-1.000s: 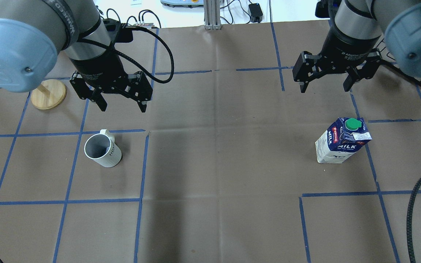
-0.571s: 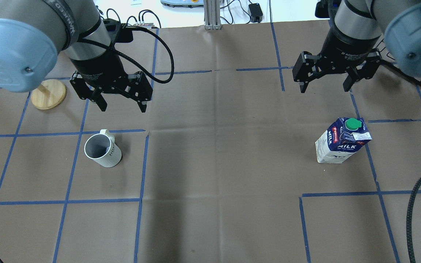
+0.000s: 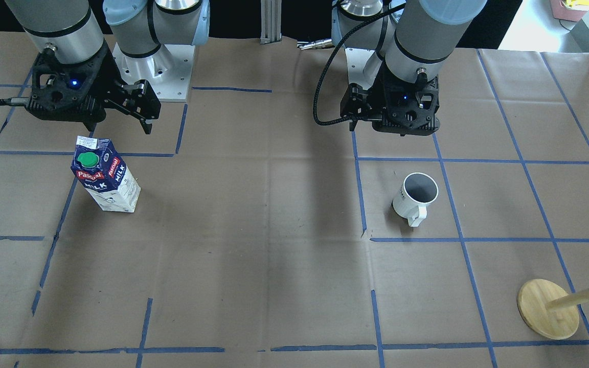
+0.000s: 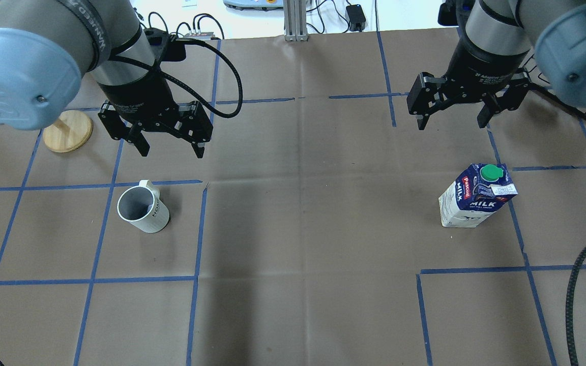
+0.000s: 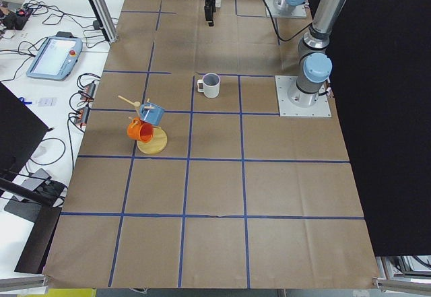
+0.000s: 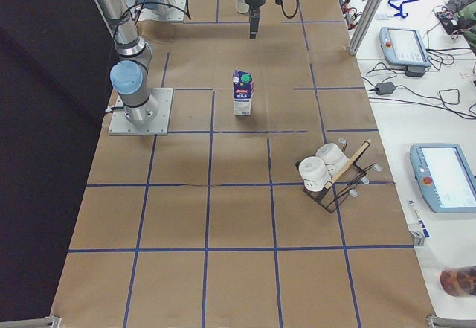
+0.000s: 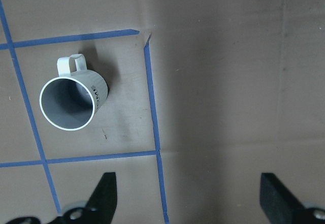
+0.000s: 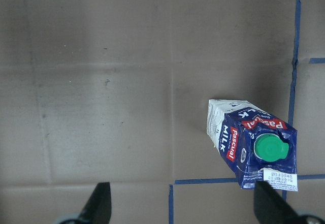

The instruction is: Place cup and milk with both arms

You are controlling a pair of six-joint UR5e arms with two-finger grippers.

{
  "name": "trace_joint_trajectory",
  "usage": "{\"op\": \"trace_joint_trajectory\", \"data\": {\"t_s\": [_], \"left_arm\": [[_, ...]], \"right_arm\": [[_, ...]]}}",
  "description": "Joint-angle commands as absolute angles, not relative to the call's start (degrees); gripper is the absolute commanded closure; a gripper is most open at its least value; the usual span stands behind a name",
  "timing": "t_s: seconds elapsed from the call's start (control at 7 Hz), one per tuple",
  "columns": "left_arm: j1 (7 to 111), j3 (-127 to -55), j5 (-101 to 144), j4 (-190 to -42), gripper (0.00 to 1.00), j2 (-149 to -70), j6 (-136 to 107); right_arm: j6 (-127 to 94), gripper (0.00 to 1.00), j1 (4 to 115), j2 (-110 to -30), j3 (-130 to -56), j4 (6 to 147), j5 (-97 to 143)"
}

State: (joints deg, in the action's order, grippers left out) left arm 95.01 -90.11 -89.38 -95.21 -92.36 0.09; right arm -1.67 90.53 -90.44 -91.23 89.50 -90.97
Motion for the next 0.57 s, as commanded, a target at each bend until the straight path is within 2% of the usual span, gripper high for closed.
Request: {"op": "trace_joint_trajectory", "data": {"t_s": [0.0, 0.43], "left_arm": [[95.0, -90.8, -89.4, -94.9, 0.0, -92.3, 0.1], [91.3, -91.7, -89.5, -94.7, 0.0, -92.3, 3.9]], "right_arm": [[-1.3, 0.0, 90.5, -90.4, -91.2, 89.5, -91.0], [0.4, 0.0, 90.4, -90.4, -91.2, 89.6, -90.8]]}}
